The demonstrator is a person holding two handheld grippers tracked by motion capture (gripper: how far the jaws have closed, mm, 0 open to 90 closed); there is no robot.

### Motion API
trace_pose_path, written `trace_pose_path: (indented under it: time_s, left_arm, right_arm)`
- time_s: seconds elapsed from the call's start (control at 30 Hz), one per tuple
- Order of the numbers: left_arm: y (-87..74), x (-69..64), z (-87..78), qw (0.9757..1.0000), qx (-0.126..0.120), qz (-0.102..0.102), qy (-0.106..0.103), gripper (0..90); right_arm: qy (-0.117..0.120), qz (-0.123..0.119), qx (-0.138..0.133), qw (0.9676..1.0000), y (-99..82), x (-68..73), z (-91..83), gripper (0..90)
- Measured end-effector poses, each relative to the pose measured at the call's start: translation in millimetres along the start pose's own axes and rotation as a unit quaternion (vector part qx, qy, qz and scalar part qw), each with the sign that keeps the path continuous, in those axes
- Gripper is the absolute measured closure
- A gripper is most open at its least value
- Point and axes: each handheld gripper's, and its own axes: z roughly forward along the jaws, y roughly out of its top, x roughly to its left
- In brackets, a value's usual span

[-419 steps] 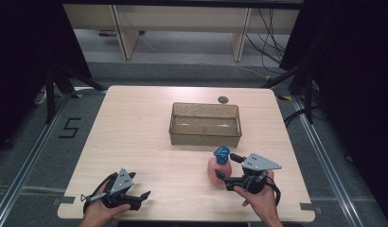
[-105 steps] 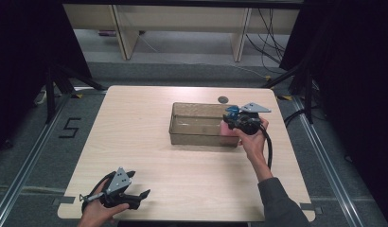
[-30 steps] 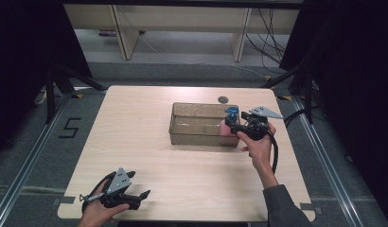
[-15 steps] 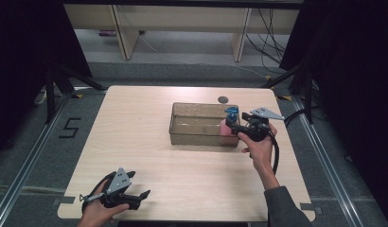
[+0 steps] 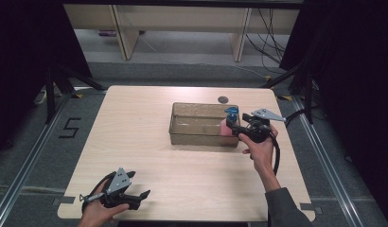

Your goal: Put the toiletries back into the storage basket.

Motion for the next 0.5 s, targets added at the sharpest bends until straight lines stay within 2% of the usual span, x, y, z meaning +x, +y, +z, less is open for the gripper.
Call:
trace_pose_path:
  time_s: [0.07, 0.1, 0.2, 0.23, 0.27, 0.3, 0.43, 0.5]
  left_arm:
    - [0.0, -0.1, -0.1, 1.0000, 0.000, 0.000, -0.001, 15.3]
    - [0.0, -0.1, -0.1, 1.0000, 0.000, 0.000, 0.000, 15.4]
    - [0.0, 0.0, -0.2, 1.0000, -0.001, 0.000, 0.000, 15.4]
    - [0.1, -0.1, -0.5, 1.0000, 0.000, 0.000, 0.003, 15.3]
    - [0.1, -0.1, -0.5, 1.0000, 0.000, 0.000, 0.003, 15.4]
    - [0.1, -0.1, -0.5, 1.0000, 0.000, 0.000, 0.003, 15.3]
    - [-0.1, 0.0, -0.2, 1.0000, -0.001, 0.000, 0.000, 15.4]
    - [-0.1, 0.0, -0.1, 1.0000, -0.001, 0.000, 0.000, 15.4]
  right_arm:
    - [0.006, 0.003, -0.002, 1.0000, -0.6, 0.5, 0.4, 23.2]
    - [0.000, -0.005, 0.001, 1.0000, -0.2, 0.7, -1.4, 23.0]
    - [-0.002, -0.006, 0.006, 1.0000, -0.1, 1.7, -2.5, 22.9]
    - [0.007, 0.012, 0.000, 0.9999, -1.7, 4.8, -1.9, 22.7]
    - [0.007, 0.012, 0.000, 0.9999, -1.7, 4.8, -1.9, 22.7]
    - [0.004, -0.007, -0.001, 1.0000, -1.7, 3.0, -2.5, 22.3]
    - [0.006, -0.003, 0.006, 1.0000, -1.2, 5.2, -5.2, 22.2]
    - [0.007, 0.003, 0.001, 1.0000, -2.3, 6.6, -5.3, 22.2]
